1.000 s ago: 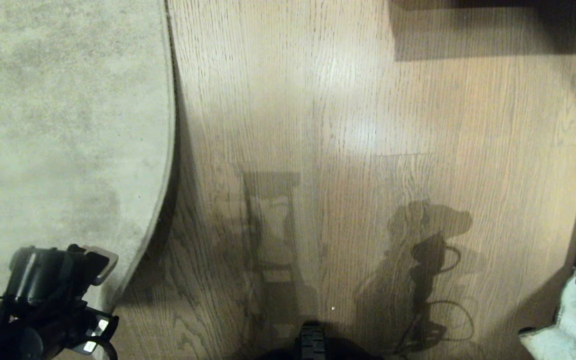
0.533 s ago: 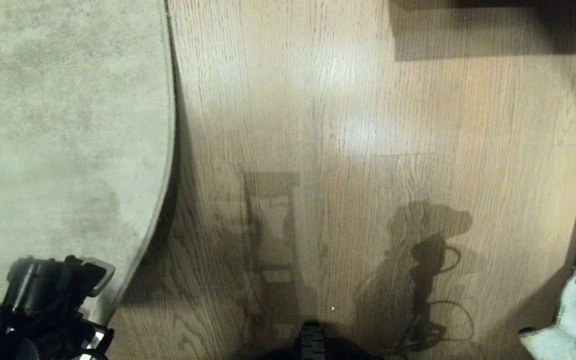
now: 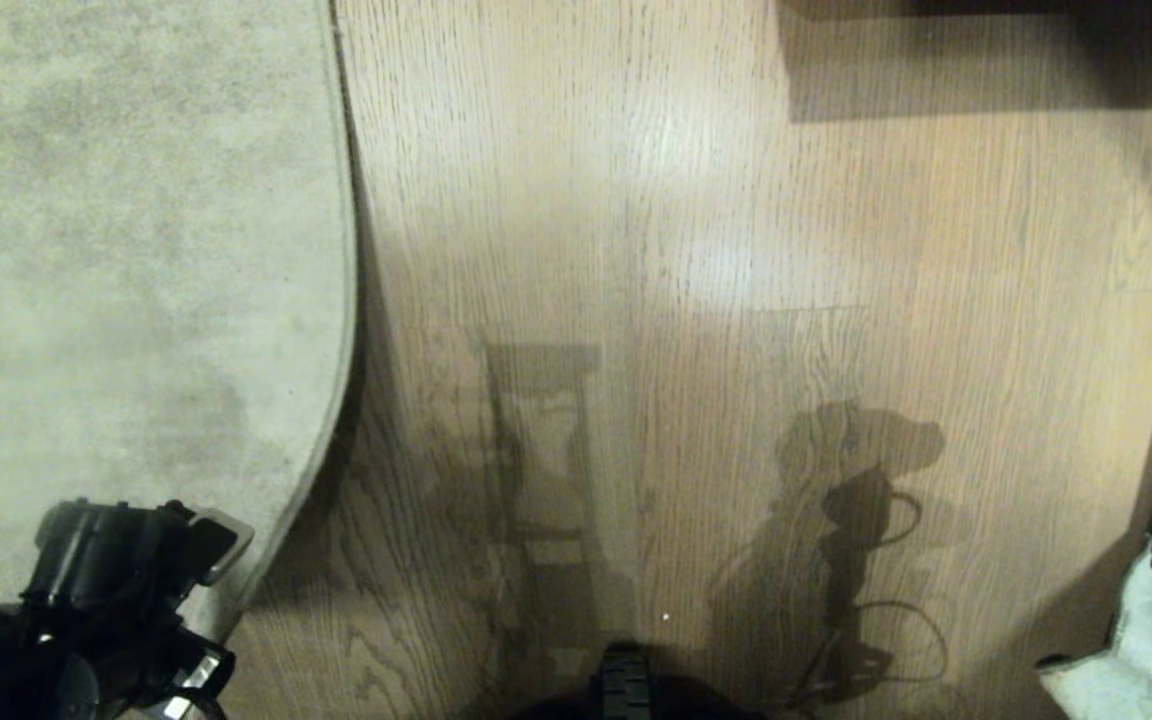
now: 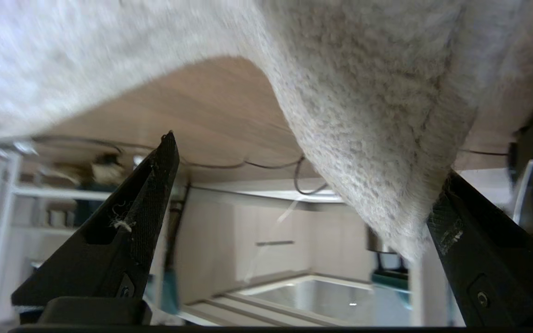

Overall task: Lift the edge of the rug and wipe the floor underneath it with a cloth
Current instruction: Lift up the carpet

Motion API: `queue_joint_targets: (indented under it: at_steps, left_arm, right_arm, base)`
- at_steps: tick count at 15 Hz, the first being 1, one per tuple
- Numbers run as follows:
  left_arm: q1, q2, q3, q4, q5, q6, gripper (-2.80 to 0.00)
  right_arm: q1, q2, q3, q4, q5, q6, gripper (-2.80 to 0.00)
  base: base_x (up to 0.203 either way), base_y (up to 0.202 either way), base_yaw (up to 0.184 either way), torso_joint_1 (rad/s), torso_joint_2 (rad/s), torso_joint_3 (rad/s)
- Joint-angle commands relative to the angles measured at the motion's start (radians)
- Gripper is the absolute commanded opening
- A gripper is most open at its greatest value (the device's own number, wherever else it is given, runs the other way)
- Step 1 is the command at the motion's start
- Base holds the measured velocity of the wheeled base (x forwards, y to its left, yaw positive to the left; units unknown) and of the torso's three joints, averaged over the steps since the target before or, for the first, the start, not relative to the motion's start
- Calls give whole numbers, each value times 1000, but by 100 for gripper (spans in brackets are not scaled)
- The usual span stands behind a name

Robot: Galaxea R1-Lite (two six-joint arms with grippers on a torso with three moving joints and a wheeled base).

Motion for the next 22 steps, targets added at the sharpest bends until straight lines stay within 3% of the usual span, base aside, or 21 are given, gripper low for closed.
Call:
queue_joint_targets:
  at_steps: [1,4,11,12,13,16,22]
  left_arm:
    - [1,50,-47,-4,0,37,0]
    - [7,99,-108,-6,-34,81,0]
    - [9,135,-121,-65,-38,83,0]
    - [10,132,-121,-66,-39,79,-280]
    - [19,130,-123,-67,-44,76,-280]
    - [56,130,-121,-67,-136,80,-280]
    - [84,106,-115,-85,-144,80,-280]
  right_arm:
    - [0,1,0,-1,0,0,-280]
    - [0,1,0,-1,0,0,-280]
    - [0,1,0,-1,0,0,-280]
    - [0,1,0,-1,0,0,-280]
    - [0,1,0,-1,0,0,-280]
    - [0,1,0,-1,0,0,-280]
    - [0,1,0,-1,0,0,-280]
  base:
    - [0,0,0,0,0,0]
    - [0,0,0,0,0,0]
    - [0,0,0,0,0,0]
    - [0,0,0,0,0,0]
    - [0,0,0,0,0,0]
    - [0,0,0,0,0,0]
    - [0,0,0,0,0,0]
